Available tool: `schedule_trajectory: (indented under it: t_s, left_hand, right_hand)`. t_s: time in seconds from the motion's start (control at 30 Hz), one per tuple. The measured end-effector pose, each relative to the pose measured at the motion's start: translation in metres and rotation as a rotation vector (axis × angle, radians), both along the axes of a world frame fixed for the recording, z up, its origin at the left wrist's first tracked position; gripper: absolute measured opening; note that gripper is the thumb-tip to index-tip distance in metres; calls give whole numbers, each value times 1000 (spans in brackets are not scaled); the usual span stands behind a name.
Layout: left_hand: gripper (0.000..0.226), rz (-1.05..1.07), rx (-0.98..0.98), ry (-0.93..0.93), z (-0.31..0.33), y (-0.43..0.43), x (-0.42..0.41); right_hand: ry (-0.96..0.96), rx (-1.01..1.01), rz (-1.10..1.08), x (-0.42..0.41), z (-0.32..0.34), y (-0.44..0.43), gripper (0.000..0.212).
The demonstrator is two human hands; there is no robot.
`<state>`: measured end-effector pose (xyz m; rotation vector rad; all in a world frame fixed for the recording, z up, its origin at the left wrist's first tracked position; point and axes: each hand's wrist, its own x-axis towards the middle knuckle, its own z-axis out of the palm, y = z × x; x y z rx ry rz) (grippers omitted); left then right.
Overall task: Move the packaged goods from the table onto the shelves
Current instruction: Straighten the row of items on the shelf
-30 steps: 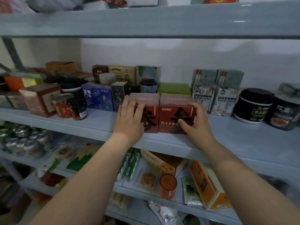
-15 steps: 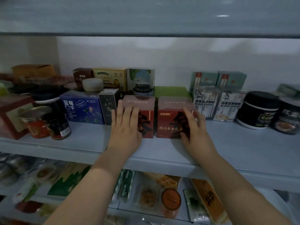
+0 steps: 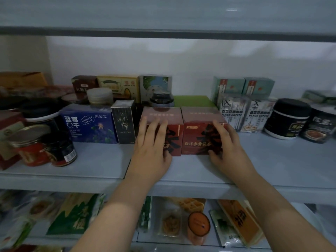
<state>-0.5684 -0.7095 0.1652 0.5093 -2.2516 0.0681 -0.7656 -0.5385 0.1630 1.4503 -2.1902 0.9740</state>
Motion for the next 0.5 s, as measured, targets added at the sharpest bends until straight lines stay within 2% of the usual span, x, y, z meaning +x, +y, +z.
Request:
schedule_trajectory:
  t_s: [0.27,0.5]
  left_hand:
    - [82,-47,-17,-34,6,13,-11]
    - [87,-105,-48,-54,7,61,-57]
  right_hand:
    - [-152,-145,-15,-4,9,21,73]
    - [-175,-140,-118,-47,9,87,79]
